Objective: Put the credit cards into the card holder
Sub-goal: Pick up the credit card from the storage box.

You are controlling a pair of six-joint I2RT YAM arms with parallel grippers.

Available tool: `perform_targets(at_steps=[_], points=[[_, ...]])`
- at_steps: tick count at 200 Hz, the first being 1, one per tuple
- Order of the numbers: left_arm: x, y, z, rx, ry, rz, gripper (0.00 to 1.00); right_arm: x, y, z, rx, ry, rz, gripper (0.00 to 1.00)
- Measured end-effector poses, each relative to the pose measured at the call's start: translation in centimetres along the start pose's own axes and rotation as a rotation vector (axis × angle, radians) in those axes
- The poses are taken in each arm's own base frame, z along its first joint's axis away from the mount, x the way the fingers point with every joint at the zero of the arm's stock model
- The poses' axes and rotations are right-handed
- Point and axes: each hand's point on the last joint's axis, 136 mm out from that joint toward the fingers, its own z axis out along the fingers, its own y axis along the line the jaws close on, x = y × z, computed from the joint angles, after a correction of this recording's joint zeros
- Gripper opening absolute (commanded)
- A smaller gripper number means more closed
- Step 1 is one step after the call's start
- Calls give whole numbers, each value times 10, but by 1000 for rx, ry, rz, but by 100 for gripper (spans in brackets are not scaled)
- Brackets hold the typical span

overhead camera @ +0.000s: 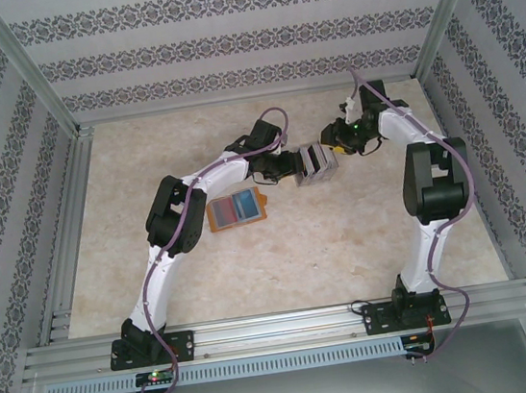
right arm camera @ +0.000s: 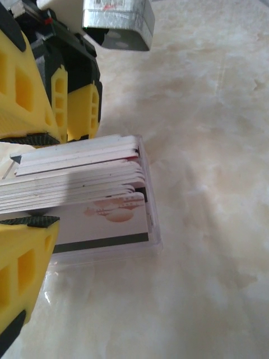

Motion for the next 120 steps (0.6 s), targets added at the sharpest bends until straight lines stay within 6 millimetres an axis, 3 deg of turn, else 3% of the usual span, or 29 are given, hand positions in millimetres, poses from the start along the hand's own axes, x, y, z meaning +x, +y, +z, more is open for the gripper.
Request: perform_targets(at_steps=[39, 120], points=[[0, 0, 0, 0, 0, 0, 44, 6, -11, 8, 55, 27, -8, 41], [1, 1, 0, 0, 1, 0, 44, 4, -6, 14, 106, 35, -48, 41]])
